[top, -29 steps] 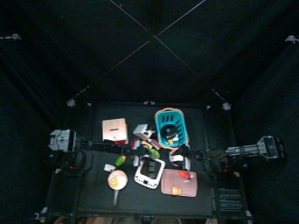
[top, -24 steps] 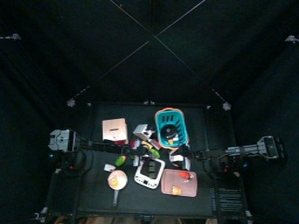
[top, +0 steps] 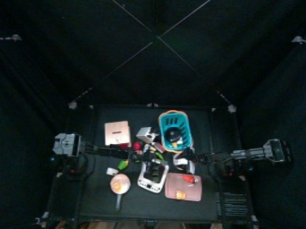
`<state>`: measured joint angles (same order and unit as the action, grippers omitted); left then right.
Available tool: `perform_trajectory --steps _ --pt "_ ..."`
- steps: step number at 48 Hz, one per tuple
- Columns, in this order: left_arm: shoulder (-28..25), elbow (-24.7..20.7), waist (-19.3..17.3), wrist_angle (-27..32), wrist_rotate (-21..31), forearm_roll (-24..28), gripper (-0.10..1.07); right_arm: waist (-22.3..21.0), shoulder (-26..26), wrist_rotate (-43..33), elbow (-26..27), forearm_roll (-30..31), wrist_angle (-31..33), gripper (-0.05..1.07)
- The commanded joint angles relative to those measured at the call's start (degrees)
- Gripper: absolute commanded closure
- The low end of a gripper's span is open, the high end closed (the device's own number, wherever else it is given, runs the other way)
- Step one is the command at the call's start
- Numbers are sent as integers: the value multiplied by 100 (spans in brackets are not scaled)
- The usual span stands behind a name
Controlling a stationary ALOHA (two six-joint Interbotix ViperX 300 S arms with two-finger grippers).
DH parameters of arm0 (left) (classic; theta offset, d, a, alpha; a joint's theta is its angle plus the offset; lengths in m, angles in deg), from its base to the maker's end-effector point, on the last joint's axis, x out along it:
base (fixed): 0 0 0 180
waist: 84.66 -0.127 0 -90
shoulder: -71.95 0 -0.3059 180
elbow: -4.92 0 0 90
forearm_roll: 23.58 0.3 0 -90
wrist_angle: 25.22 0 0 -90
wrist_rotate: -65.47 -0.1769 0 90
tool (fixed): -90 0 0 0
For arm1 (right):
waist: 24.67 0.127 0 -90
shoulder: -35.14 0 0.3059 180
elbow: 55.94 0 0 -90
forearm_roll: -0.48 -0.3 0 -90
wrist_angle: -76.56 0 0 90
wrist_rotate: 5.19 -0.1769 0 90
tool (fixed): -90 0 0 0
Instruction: Place green sushi on plate
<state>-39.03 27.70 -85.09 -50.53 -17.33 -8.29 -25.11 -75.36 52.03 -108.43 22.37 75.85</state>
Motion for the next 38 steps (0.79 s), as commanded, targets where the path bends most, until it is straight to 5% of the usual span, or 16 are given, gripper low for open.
perform_trajectory --steps 1,28,38 --pt "-141 -343 211 -70 -9 -53 28 9 -114 -18 26 -35 53 19" --pt "-1151 -1441 606 70 0 -686 28 35 -650 -18 -264 -448 299 19" --pt "-1310 -1714 642 615 -9 -738 28 35 -650 -9 -264 -448 299 19"
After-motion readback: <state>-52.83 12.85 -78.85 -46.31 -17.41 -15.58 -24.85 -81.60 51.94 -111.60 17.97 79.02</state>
